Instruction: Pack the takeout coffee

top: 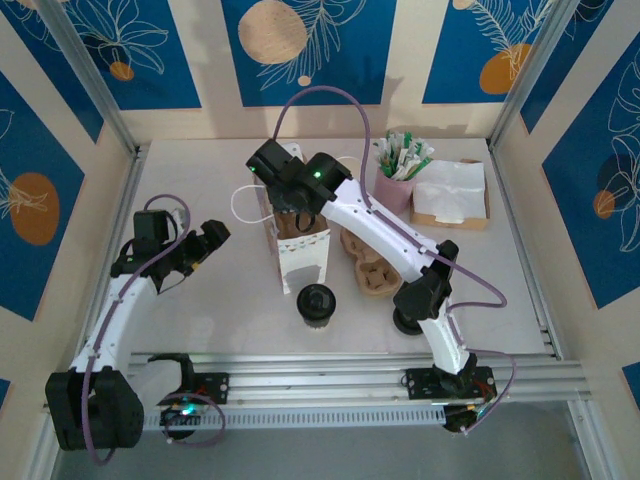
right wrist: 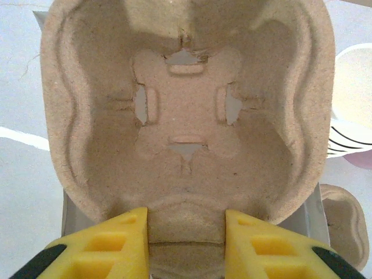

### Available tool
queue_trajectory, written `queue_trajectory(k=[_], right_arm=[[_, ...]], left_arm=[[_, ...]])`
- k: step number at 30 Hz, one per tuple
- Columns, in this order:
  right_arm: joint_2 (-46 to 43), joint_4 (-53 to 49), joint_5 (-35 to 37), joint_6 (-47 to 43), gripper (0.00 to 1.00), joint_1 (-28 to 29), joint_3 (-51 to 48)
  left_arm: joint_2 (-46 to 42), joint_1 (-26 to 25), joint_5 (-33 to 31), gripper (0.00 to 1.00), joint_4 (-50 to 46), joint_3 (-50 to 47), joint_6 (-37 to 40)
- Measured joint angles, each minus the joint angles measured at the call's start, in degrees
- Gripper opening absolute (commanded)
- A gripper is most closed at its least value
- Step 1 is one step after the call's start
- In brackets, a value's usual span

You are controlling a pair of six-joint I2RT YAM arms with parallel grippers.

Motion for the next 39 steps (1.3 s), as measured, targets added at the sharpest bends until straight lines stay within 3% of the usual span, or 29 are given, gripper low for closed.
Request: queue_trajectory(k=[39], right_arm=[[-3.0,3.7,-4.5,4.7,0.33,-1.6,-4.0]], left_arm=[[0.0,-0.2,-0.1,0.98,0.0,0.0,0.0]])
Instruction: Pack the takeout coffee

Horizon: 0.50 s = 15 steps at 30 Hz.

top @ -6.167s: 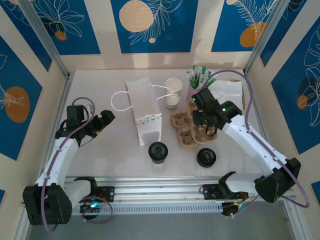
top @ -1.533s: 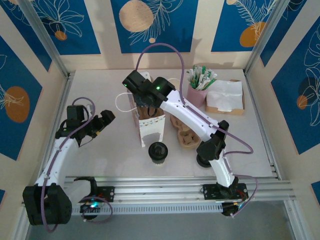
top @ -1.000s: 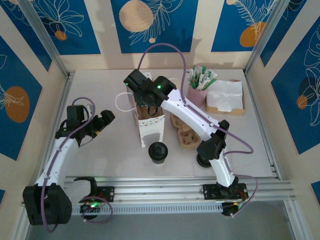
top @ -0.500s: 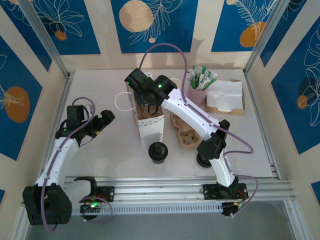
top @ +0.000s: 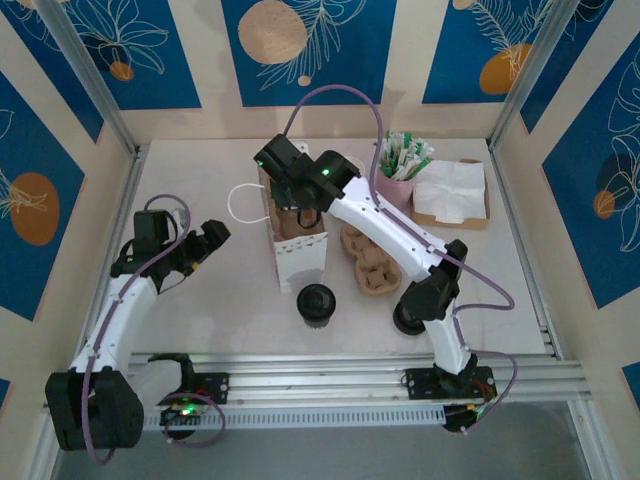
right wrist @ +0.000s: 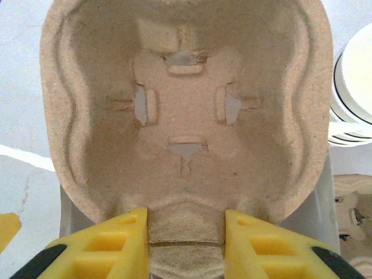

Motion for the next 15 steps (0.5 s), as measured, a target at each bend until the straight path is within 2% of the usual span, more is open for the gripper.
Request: queue_trajectory(k=[15], right_arm=[[-0.2,-2.1,0.2,0.3,0.32,0.0,-1.5]], left_arm=[[0.0,-0.2,-0.5,0.98,0.0,0.0,0.7]])
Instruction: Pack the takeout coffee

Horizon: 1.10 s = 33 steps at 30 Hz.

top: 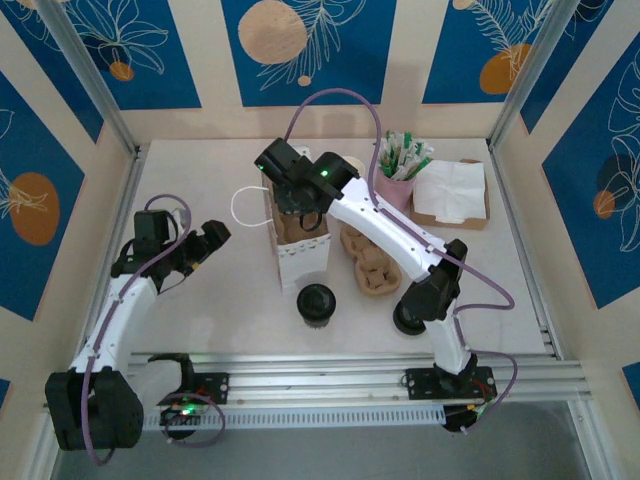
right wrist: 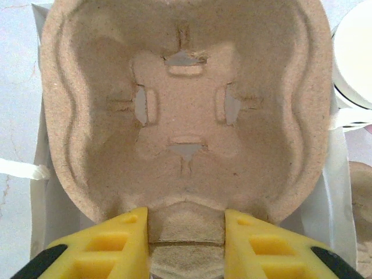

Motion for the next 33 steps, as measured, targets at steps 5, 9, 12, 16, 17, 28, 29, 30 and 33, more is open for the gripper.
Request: queue_trajectory(k=[5,9,12,16,17,28,29,30,33], right_arm=[[0.5,-1.2,0.0,-0.3,0.32,0.3,0.1],[1.4,-2.1,0.0,-0.9,0.32,0.5,0.3],[1.6,-2.5,0.0,-1.1,0.31,0.6,0.7],[1.7,-3.1,-0.1,-1.5,0.31,0.6,1.1],[1.9,-3.3,-0.2,-1.5,0.31,0.6,1.5],[3.4,-4.7,-0.3,-2.8,0.31,1.0,4.1],[3.4,-4.9,-0.3,-2.8,0.31,1.0,4.2],[3.4,-5.0,-0.3,-2.8,0.31,1.0,4.2],[3.4,-4.9,-0.3,-3.2,0.30,1.0,3.9]], left_arm=[[0.0,0.0,-0.1,0.98,0.0,0.0,0.3],[0.0,0.0,-0.1,0.98,0.0,0.0,0.4],[0.0,0.0,-0.1,0.98,0.0,0.0,0.4],[0.0,0.0,-0.1,0.98,0.0,0.0,0.4],[0.0,0.0,-0.1,0.98,0.0,0.0,0.4],[-0.1,-0.1,-2.9,0.97,-2.2,2.5,1.9],[-0.1,-0.1,-3.7,0.96,-2.9,3.7,2.3],[-0.1,-0.1,-4.6,0.95,-3.5,5.4,2.6],[-0.2,-0.2,-6.8,0.94,-4.4,11.1,3.5]])
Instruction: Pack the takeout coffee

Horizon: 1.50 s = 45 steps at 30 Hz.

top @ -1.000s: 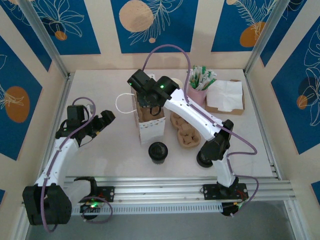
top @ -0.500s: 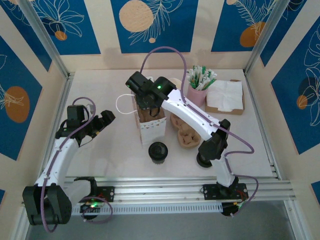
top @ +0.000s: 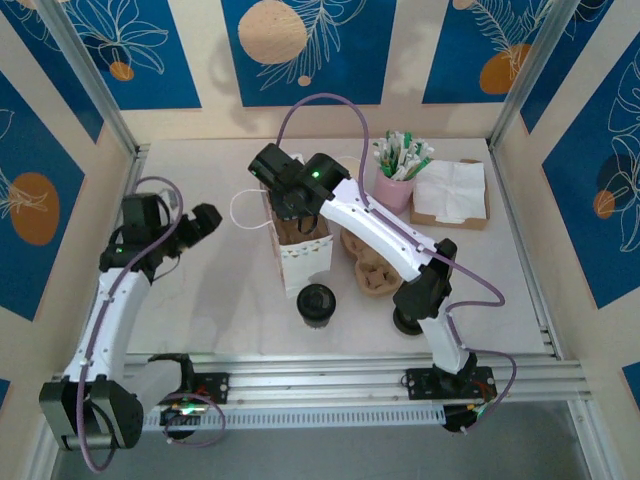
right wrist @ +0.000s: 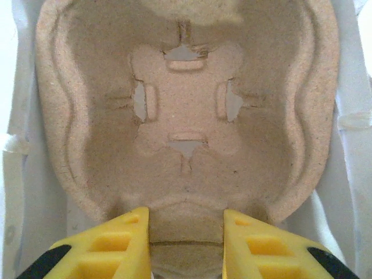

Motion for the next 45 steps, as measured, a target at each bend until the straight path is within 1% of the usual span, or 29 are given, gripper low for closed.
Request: queue_trajectory(k=[5,10,14,19,20,22,23,26,29,31,35,39,45], right_arm=[[-0.1,0.5,-1.4,-0.4,0.30,-0.3,-2.2],[0.0,0.3,-1.9,-1.1,0.30,-0.4,-2.3],[0.0,0.1,-2.5,-1.6,0.29,-0.4,-2.3],[0.0,-0.3,-3.8,-2.0,0.29,-0.4,-2.4],[0.0,-0.3,-4.1,-2.0,0.29,-0.4,-2.5],[0.0,-0.3,-4.5,-2.0,0.29,-0.5,-2.8],[0.0,-0.3,-4.7,-2.0,0.29,-0.5,-3.0],[-0.1,-0.3,-4.9,-2.0,0.29,-0.8,-3.5],[-0.1,-0.3,-5.2,-2.0,0.29,-0.9,-3.7],[-0.1,-0.3,-5.3,-2.0,0.29,-1.0,-3.7],[-0.1,-0.3,-5.7,-2.0,0.29,-1.1,-3.7],[-0.1,-0.3,-5.8,-2.0,0.29,-1.1,-3.7],[-0.1,-0.3,-6.0,-2.2,0.29,-1.1,-3.7]], left_arm=[[0.6,-0.7,-0.7,0.91,1.0,8.8,-0.3],[4.6,-1.7,-0.6,0.87,1.5,14.7,-0.7],[9.4,-3.3,1.9,0.87,1.1,17.8,0.0],[14.7,-7.5,5.0,0.86,0.8,21.8,3.4],[16.0,-8.3,5.7,0.85,0.7,23.0,4.4],[18.3,-9.2,7.1,0.77,0.4,25.4,5.8],[19.5,-9.5,7.8,0.74,0.2,26.6,6.4],[23.2,-10.2,10.4,0.73,-0.4,29.3,8.5],[26.3,-10.9,11.5,0.73,-2.1,31.0,10.9],[27.6,-11.8,11.5,0.77,-3.3,31.3,12.5],[29.6,-12.9,10.7,0.78,-5.7,32.2,15.0],[31.5,-13.0,9.8,0.79,-6.8,34.1,16.3],[32.3,-13.0,7.8,0.79,-7.0,34.4,16.8]])
